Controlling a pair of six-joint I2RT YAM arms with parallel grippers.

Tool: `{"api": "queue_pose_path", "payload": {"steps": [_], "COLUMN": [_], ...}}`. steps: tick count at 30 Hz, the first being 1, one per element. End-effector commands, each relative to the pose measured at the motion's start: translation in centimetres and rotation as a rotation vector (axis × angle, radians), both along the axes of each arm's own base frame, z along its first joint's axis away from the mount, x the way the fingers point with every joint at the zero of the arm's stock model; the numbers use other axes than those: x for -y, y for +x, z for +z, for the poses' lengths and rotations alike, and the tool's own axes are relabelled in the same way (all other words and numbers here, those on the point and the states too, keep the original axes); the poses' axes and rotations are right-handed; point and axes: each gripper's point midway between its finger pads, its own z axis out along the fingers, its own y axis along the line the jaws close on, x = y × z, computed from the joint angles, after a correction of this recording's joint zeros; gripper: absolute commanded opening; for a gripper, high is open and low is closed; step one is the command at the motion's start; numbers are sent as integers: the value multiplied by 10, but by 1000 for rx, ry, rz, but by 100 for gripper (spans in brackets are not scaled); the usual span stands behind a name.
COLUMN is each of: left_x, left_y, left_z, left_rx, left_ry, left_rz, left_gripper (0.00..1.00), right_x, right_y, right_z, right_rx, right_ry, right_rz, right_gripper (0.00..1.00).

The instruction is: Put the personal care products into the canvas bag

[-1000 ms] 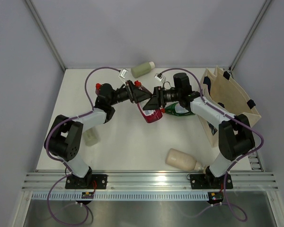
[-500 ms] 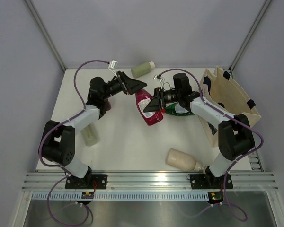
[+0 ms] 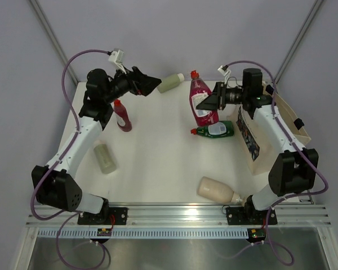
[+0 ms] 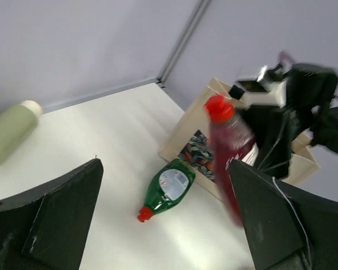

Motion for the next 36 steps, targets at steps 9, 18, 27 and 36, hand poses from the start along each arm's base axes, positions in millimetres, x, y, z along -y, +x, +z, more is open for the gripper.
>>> {"api": "queue_pose_path", "payload": {"steps": [9, 18, 27, 36], "left_x": [-88, -125, -146, -166], "left_y": [-28, -58, -65, -61], "left_z": [17, -21, -50, -77], "left_rx": [19, -27, -74, -197], "left_ry": [86, 151, 233, 229], "left_rz": [425, 555, 638, 763], "left_gripper": [99, 99, 99, 99], "right_x": [165, 297, 330, 344], "right_y": [17, 26, 14, 8], "right_z": [141, 79, 10, -56], "right_rx": [408, 360, 391, 301], "right_ry": [-194, -690, -979, -1097], "right_rz": [-473, -773, -665, -597], "right_gripper": [0, 0, 0, 7]}}
